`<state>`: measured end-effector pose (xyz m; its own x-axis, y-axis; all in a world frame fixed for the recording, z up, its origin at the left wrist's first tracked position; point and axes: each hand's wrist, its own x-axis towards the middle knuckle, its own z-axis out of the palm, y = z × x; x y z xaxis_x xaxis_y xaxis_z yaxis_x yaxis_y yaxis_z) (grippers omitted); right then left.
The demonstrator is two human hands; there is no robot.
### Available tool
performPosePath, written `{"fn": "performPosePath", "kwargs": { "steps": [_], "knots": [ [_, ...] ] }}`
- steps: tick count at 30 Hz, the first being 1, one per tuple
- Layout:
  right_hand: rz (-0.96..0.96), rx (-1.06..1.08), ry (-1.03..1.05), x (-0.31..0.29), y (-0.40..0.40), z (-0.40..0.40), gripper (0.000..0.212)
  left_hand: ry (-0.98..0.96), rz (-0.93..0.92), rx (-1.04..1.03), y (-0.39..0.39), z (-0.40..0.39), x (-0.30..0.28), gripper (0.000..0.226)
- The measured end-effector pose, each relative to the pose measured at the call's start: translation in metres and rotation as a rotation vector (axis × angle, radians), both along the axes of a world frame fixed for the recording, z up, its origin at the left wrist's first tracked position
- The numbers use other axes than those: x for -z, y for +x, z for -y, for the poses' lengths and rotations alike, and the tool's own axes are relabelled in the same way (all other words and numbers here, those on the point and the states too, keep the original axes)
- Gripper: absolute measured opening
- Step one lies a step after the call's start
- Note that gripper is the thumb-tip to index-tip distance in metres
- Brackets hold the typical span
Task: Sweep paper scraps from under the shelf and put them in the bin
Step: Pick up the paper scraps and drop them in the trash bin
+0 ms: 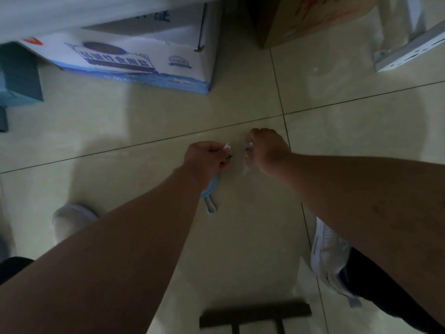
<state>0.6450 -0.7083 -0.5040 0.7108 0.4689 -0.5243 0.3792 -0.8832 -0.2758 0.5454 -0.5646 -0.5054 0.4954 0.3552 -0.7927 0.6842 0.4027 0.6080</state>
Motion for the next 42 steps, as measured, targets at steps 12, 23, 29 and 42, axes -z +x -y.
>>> {"fn": "performPosePath", "kwargs": {
  "steps": [12,23,29,42],
  "knots": [
    [-0.073,0.204,0.173,0.004,0.002,-0.004,0.027,0.043,-0.029,-0.053,0.004,0.007,0.007,0.009],
    [-0.595,0.636,0.496,-0.016,0.010,-0.024,0.019,-0.010,0.044,-0.088,0.014,-0.001,0.008,0.007],
    [-0.612,0.599,0.535,-0.038,0.017,-0.038,0.017,0.034,0.110,-0.079,0.013,-0.017,-0.013,0.017],
    [-0.769,0.523,0.854,-0.241,-0.030,-0.101,0.016,0.005,0.443,-0.198,-0.042,-0.079,-0.203,0.023]
  ]
}}
